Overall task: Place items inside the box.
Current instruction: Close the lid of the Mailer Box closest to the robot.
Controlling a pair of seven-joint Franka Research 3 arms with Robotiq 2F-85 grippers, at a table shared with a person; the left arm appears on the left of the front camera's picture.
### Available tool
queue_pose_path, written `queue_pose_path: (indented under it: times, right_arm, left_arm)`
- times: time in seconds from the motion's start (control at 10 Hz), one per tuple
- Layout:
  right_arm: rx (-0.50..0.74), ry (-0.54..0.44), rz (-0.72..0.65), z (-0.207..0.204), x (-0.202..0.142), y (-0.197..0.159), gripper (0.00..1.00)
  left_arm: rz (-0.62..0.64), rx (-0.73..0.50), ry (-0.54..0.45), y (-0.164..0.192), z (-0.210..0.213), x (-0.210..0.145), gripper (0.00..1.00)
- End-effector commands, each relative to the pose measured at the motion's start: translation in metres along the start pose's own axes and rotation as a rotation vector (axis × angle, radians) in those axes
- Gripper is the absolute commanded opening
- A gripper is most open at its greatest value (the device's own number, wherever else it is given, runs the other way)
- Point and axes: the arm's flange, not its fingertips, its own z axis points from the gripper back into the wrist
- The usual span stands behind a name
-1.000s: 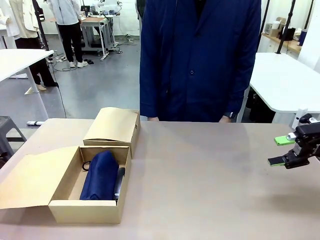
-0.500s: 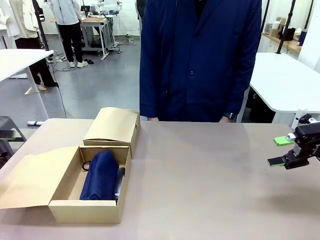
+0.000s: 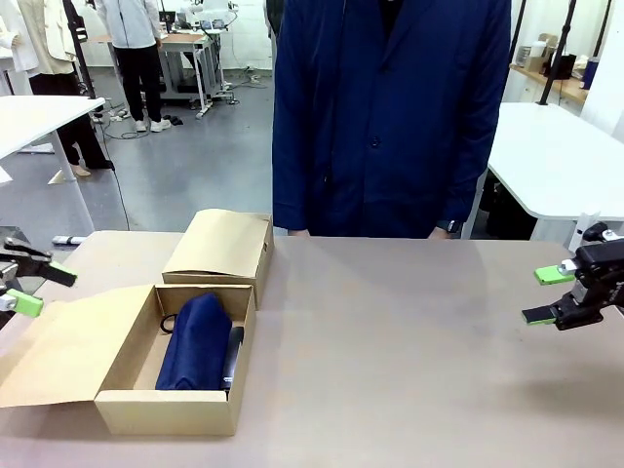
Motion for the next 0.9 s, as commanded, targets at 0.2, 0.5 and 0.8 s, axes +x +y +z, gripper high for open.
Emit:
queue_pose_path:
  times: [0.2, 0.5, 0.8]
  right_arm:
    - [0.005, -0.002, -0.005, 0.001, -0.001, 0.002, 1.00]
    - [0.005, -0.002, -0.005, 0.001, -0.001, 0.002, 1.00]
    - [0.005, -0.002, -0.005, 0.001, -0.001, 0.002, 1.00]
  left_arm:
    - [-0.116, 0.118, -0.022, 0.013, 0.015, -0.017, 1.00]
    - [-0.116, 0.118, -0.022, 0.013, 0.015, -0.017, 1.00]
    - [-0.216, 0.039, -0.039, 0.052, 0.025, -0.061, 1.00]
